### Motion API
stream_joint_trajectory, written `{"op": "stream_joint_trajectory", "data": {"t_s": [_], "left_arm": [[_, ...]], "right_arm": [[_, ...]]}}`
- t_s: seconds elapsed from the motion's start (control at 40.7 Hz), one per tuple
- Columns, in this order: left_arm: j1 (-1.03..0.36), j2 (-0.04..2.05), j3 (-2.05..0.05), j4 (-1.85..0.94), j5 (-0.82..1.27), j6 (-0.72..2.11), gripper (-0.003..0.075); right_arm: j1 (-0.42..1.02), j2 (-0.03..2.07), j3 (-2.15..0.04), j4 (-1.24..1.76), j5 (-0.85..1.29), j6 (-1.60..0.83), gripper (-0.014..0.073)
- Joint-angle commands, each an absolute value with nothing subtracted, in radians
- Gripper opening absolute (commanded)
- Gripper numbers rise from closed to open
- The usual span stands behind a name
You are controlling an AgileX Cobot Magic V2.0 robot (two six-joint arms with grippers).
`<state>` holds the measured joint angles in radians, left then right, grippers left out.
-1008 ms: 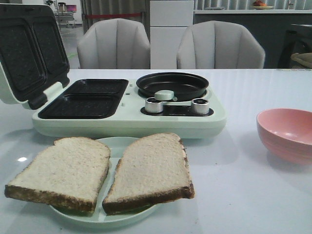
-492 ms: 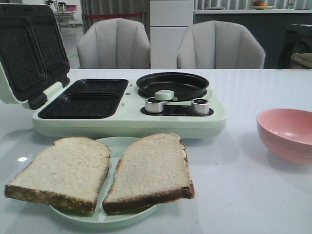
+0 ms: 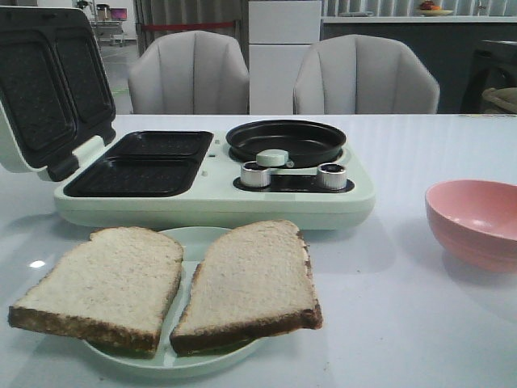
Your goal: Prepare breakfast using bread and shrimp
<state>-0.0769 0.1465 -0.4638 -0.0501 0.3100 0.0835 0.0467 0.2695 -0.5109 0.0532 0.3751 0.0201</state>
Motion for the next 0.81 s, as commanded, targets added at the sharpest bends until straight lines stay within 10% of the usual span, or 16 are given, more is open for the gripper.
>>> {"op": "stream_joint_trajectory", "data": {"t_s": [0.0,0.639,0.787], "left_arm": [[-0.076,0.249,-0.585,-0.051,0.369,0.079,0.0100],[-0.076,0.461,-0.593,-0.052,0.549,0.079,0.0102],[-0.076,0.461,-0.592,-0.061,0.558,0.077,0.0267]], "right_arm": [[0.042,0.376,-0.618,0.044,0.371,0.015,0.0033],[0.042,0.708,-0.661,0.043,0.581,0.015,0.0045],[0.042,0.716,-0.661,0.038,0.579,0.015,0.0297]]}}
